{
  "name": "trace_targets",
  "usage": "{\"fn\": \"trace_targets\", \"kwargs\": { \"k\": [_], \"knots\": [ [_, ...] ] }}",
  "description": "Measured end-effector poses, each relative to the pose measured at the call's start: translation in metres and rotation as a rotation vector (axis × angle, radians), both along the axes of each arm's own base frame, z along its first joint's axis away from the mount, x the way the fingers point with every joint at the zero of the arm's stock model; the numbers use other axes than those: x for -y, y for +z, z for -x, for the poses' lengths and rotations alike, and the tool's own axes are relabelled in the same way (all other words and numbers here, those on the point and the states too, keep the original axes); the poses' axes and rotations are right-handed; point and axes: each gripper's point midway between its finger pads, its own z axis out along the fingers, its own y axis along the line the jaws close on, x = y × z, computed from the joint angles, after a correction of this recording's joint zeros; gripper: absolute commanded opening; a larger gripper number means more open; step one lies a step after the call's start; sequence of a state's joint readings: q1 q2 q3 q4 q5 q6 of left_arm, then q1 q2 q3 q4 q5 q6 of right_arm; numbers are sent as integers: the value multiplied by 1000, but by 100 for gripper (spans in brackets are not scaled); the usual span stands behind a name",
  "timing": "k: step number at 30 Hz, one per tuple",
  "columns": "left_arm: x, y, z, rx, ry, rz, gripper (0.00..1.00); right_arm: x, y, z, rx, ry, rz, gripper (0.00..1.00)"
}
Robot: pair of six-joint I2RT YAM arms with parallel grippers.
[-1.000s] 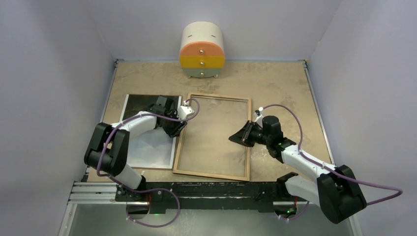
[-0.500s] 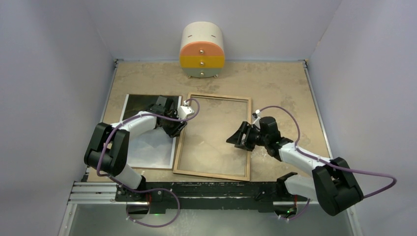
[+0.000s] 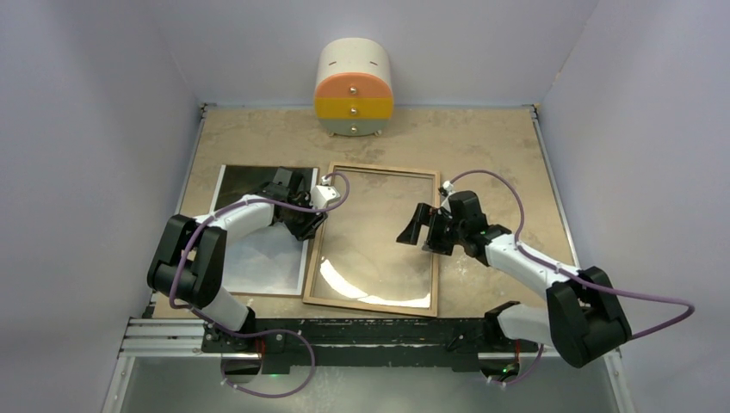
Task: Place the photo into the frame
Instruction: Place the photo frame item in the photo frame.
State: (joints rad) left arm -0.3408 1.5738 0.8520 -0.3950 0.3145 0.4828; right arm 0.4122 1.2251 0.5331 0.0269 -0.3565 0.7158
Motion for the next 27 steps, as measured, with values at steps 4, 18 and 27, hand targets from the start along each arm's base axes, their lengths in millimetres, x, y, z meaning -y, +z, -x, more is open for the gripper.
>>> {"fn": "trace_targets", "kwargs": {
  "k": [4,18,27],
  "knots": [
    [0,0,0,1,0,1,40,11,-10,3,-28,-12,76,99],
    [1,0,0,2,-2,6,40,25,-9,-7,-25,-28,191,99],
    [2,0,-1,2,-3,8,39,40,-7,-16,-7,-59,291,99]
  ]
}}
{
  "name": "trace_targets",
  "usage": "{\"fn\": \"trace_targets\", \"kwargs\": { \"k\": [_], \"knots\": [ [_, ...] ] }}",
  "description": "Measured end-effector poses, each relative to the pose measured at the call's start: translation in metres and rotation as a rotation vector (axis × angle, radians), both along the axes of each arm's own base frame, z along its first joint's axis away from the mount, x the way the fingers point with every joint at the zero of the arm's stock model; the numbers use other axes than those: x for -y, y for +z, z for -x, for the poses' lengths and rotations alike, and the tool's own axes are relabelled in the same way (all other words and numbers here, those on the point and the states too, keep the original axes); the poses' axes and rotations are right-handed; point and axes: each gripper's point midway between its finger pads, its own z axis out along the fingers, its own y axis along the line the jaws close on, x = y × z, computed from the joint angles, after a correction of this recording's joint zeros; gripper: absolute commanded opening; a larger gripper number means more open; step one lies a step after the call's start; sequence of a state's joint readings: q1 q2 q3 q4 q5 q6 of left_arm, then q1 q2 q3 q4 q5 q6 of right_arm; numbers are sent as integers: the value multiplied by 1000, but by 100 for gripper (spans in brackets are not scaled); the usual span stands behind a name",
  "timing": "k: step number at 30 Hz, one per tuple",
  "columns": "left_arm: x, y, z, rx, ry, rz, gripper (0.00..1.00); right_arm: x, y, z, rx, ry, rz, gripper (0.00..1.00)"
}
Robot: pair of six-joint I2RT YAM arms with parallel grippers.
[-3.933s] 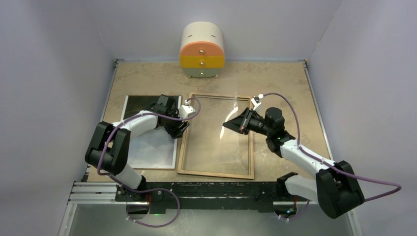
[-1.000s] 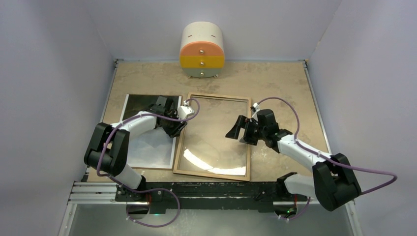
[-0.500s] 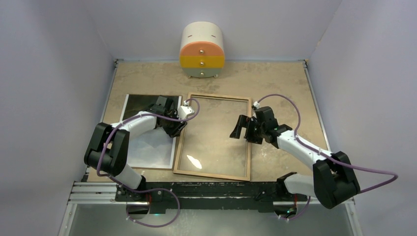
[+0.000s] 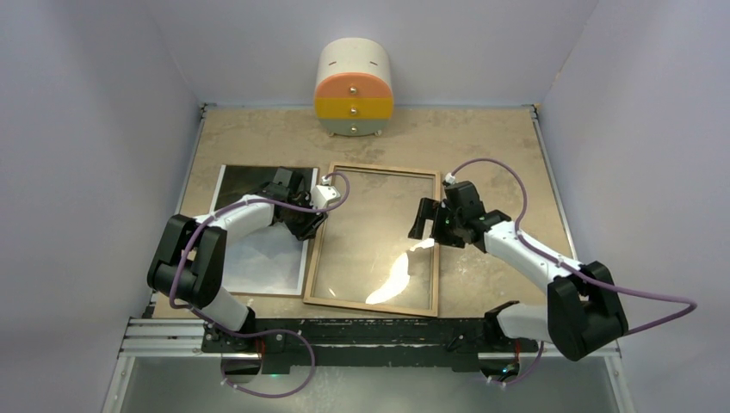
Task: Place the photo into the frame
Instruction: Place the photo frame item in the photo frame.
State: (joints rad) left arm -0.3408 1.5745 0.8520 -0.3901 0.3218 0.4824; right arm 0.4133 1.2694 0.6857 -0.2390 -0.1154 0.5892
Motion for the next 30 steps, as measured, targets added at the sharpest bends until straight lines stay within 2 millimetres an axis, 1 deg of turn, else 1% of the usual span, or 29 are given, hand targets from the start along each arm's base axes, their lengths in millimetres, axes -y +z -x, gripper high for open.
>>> {"fn": "trace_targets", "kwargs": {
  "k": [8,10,11,12,13,14,15,16,18,20,23,26,30],
  "knots": [
    [0,0,0,0,0,0,39,8,-5,6,-27,-18,38,98],
    [0,0,0,0,0,0,39,8,-2,7,-23,-19,32,91],
    [0,0,0,0,-1,0,39,7,0,6,-14,-19,27,87],
    [0,0,0,0,-1,0,39,7,4,5,-2,-20,20,80],
    [0,0,0,0,-1,0,39,6,8,5,9,-22,12,76],
    [0,0,0,0,-1,0,39,5,13,4,23,-22,-1,74],
    [0,0,0,0,-1,0,39,4,17,4,36,-27,-14,73],
    [1,0,0,0,-2,0,39,3,21,3,47,-32,-24,75],
    [1,0,0,0,-3,0,38,3,24,4,52,-46,-37,86],
    [3,0,1,0,-9,0,38,4,22,7,40,-65,-46,91],
    [9,0,4,2,-27,1,38,10,17,8,16,-97,-49,90],
    [19,1,8,2,-49,5,38,17,14,2,1,-132,-65,90],
    [27,1,13,-2,-71,8,38,31,3,-6,-46,-178,-57,89]
  ]
}}
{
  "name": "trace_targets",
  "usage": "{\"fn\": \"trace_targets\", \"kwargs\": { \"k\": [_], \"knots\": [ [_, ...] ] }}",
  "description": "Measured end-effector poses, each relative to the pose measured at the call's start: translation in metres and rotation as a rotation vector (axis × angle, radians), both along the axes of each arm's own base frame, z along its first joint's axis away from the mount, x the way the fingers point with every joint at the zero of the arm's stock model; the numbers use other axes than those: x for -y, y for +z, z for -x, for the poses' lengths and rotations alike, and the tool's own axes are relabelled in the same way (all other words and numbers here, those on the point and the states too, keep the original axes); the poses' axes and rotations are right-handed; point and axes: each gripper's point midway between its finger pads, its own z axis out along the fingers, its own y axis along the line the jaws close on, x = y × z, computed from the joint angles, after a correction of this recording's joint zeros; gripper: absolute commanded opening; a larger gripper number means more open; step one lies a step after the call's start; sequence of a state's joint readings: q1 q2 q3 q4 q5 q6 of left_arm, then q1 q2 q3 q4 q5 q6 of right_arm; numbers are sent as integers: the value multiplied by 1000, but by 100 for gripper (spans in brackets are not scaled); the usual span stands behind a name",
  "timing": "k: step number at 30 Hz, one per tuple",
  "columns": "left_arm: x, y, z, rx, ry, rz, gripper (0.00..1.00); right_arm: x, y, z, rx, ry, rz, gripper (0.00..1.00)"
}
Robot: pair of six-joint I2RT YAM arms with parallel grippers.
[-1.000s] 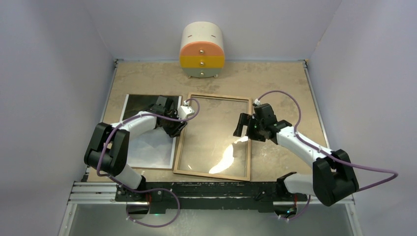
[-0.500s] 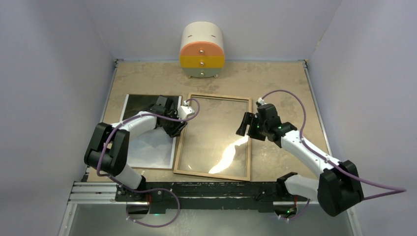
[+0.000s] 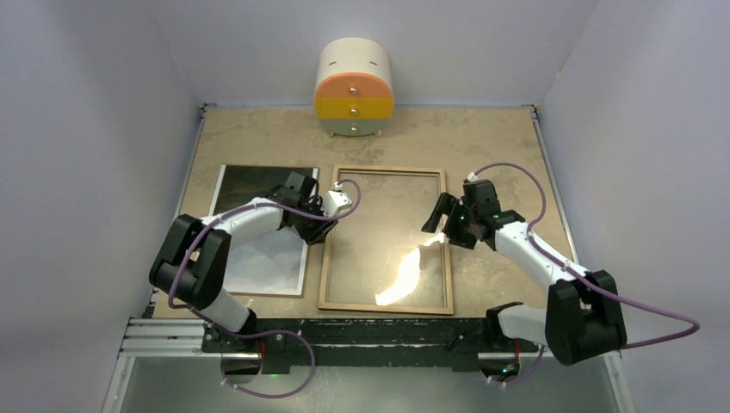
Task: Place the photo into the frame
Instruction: Place the photo frame item in the photo frame.
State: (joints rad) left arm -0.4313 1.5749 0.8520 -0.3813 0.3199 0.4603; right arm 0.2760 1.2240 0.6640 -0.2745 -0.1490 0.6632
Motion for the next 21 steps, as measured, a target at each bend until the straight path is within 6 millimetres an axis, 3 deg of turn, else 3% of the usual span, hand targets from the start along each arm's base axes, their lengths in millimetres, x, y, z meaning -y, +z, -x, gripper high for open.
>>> {"fn": "trace_targets", "kwargs": {
  "k": [4,8,12,21],
  "knots": [
    [1,-1,0,-2,1,1,38,8,5,-13,6,-21,7,85],
    [1,-2,-2,3,5,-4,38,4,16,-37,50,-2,12,69],
    [1,-2,-4,11,8,-4,37,1,10,-54,49,9,24,58],
    [0,-2,-5,14,12,-9,38,3,-3,-90,36,8,92,57]
  ]
}}
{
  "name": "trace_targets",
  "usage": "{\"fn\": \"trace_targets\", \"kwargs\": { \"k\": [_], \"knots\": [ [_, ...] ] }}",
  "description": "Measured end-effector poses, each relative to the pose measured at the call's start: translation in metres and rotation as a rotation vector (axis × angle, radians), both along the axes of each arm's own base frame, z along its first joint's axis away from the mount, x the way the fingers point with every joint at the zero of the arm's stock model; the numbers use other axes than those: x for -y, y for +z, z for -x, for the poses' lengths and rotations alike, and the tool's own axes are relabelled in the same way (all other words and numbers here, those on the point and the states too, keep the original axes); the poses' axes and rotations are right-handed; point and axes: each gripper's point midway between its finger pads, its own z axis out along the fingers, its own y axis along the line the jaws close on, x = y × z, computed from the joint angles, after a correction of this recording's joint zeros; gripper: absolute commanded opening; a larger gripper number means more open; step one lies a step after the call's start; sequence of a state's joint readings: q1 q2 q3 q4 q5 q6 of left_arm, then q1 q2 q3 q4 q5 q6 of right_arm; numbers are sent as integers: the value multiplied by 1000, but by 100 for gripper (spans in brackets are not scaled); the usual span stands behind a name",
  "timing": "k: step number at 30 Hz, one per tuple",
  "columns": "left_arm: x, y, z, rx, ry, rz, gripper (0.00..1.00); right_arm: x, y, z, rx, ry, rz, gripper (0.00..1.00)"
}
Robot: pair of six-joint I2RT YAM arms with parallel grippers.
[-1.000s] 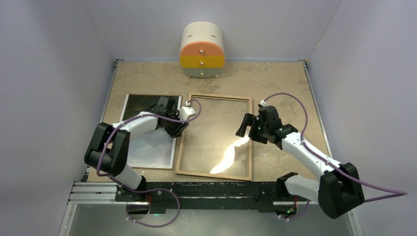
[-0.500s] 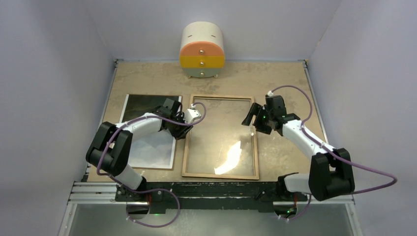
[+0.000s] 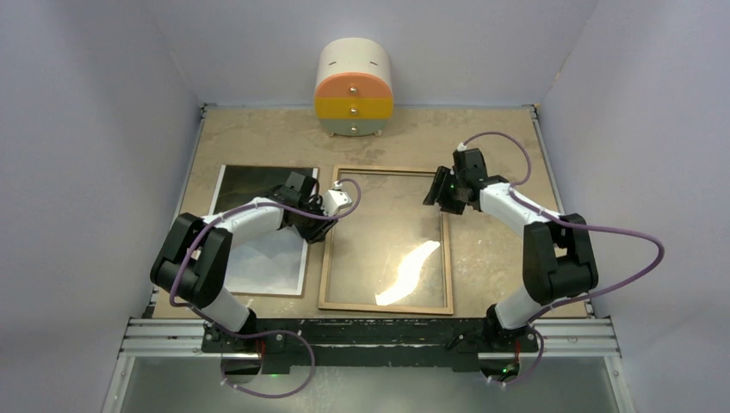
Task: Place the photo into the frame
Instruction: Place the photo frame item in the photo frame.
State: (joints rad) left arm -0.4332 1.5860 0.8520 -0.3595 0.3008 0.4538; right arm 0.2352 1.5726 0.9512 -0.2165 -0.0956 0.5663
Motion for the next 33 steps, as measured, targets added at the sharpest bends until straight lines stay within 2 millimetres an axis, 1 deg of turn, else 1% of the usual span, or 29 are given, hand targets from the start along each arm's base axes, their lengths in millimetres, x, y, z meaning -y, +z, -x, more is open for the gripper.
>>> {"fn": "trace_targets", "kwargs": {
  "k": [5,12,23,29,33],
  "knots": [
    [-1,0,0,1,2,-2,38,0,-1,-9,9,4,11,57],
    [-1,0,0,1,2,-2,37,2,-15,-10,-24,-3,32,59],
    [-1,0,-1,2,3,-4,37,1,-15,-16,-16,2,43,60],
    [-1,0,-1,3,4,-6,37,-1,-13,-28,-4,9,131,60],
    [-2,0,-1,4,5,-8,37,-1,-13,-33,-4,6,170,60]
  ]
}}
